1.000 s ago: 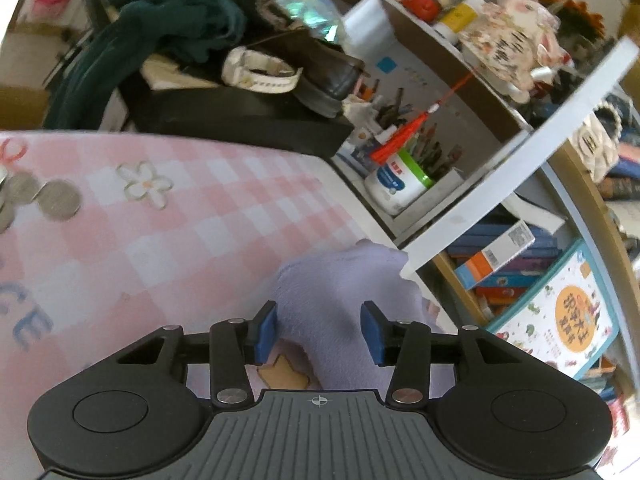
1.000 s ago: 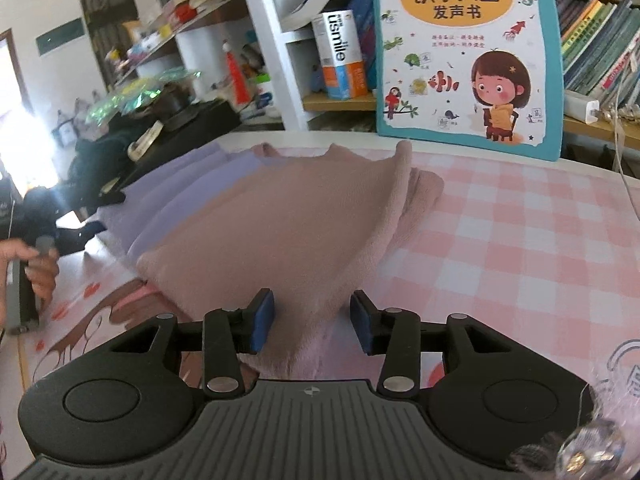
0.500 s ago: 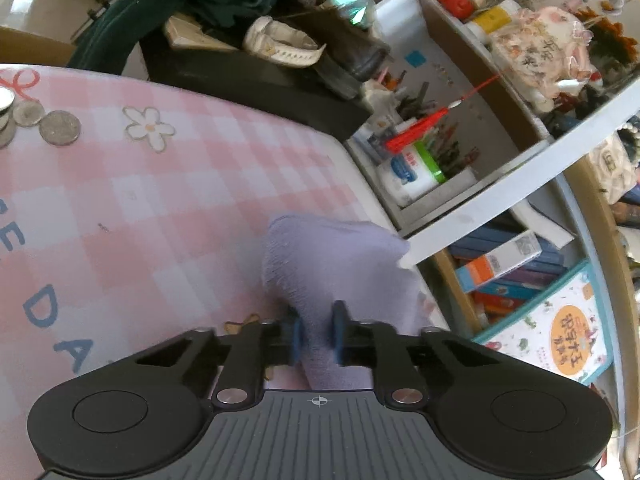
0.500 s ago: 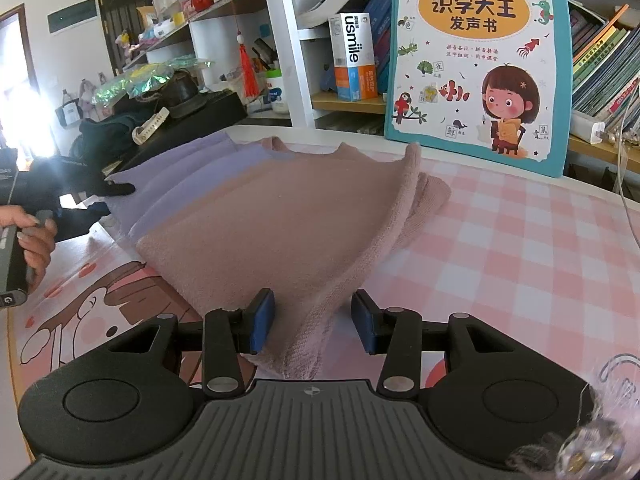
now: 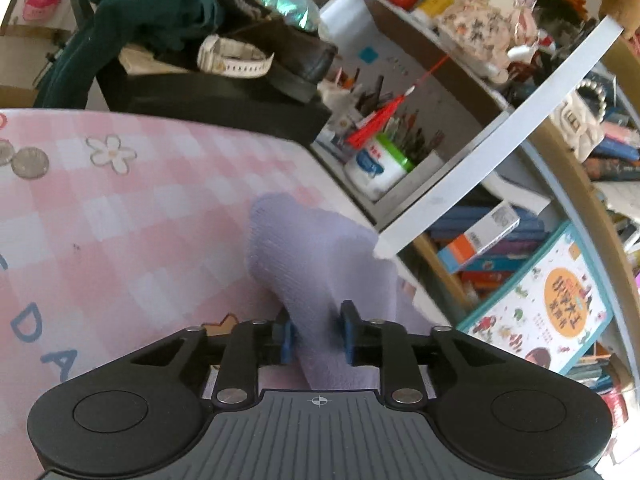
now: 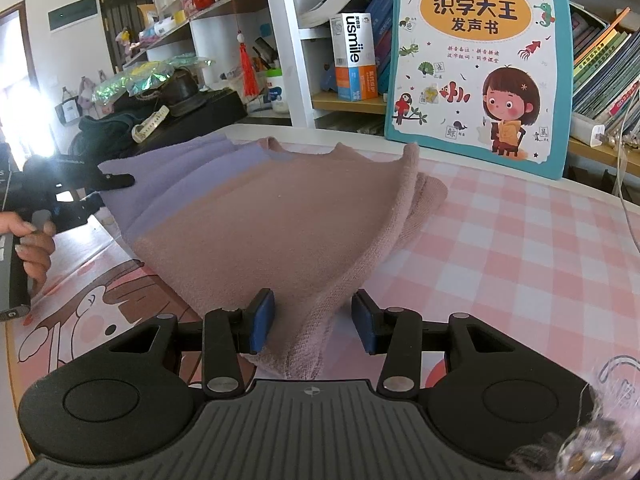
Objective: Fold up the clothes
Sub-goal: 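Regrasp the lavender side edge with the left gripper and straighten it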
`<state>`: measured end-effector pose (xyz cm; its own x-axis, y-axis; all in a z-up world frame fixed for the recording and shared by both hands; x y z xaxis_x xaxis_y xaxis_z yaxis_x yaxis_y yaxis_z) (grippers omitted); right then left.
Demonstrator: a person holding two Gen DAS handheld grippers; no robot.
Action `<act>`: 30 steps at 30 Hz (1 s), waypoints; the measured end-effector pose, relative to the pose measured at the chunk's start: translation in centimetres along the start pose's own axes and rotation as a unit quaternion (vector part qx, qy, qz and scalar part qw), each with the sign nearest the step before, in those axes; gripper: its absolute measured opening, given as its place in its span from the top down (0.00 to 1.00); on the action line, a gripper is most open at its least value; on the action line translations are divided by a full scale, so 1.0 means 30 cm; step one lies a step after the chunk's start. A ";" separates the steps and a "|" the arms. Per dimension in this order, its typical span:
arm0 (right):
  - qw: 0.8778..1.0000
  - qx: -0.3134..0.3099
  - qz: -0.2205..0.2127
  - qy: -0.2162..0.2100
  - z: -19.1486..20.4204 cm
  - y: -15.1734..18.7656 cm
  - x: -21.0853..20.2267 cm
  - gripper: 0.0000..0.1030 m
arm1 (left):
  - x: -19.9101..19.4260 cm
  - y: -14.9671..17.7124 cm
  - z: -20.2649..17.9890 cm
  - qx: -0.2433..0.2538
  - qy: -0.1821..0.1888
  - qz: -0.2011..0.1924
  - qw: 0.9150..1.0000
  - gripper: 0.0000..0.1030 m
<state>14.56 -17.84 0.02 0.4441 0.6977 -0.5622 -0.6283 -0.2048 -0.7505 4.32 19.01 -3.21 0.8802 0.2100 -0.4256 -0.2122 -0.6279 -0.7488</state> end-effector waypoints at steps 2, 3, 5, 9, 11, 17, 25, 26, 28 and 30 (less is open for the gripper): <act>1.000 0.000 0.000 0.000 0.000 0.000 0.000 0.60 | 0.008 0.009 0.001 -0.001 0.004 0.003 1.000 0.68; 1.000 0.000 0.000 0.000 0.000 0.000 0.000 0.60 | 0.008 0.012 0.000 -0.001 0.007 -0.001 1.000 0.68; 1.000 0.000 0.000 0.000 0.000 0.000 0.000 0.60 | 0.004 0.013 0.000 0.003 0.007 -0.002 1.000 0.68; 1.000 0.000 0.000 0.000 0.000 0.001 0.000 0.60 | 0.012 0.010 0.002 0.004 0.008 -0.003 1.000 0.68; 1.000 0.000 0.000 0.000 0.000 0.001 0.000 0.60 | 0.012 0.012 -0.001 0.008 0.008 -0.005 1.000 0.68; 1.000 0.000 0.000 0.000 -0.001 0.001 0.001 0.60 | 0.012 0.014 -0.004 0.014 0.007 -0.008 1.000 0.68; 1.000 -0.003 -0.001 0.003 0.003 0.002 0.001 0.60 | 0.011 0.017 -0.007 0.022 0.009 -0.010 1.000 0.67; 1.000 -0.003 -0.001 0.004 0.003 0.002 0.000 0.60 | 0.011 0.018 -0.008 0.023 0.008 -0.011 1.000 0.67; 1.000 -0.002 0.000 0.003 0.003 0.002 -0.001 0.60 | 0.011 0.019 -0.010 0.024 0.007 -0.012 1.000 0.67; 1.000 0.002 0.000 -0.001 -0.001 0.001 -0.002 0.59 | 0.011 0.019 -0.011 0.024 0.007 -0.012 1.000 0.67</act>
<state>14.54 -17.91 0.01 0.4419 0.6993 -0.5619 -0.6308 -0.2031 -0.7489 4.62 18.48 -3.62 0.8910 0.2142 -0.4003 -0.2111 -0.5853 -0.7828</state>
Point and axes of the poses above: each gripper's, at about its wrist camera, not at the fingertips, and x roughly the way its jaws point, z to its left, y to its underside, the point moved 2 cm from there along x, roughly the way its jaws point, and after that the axes turned 13 degrees about x, right-handed, at the moved point
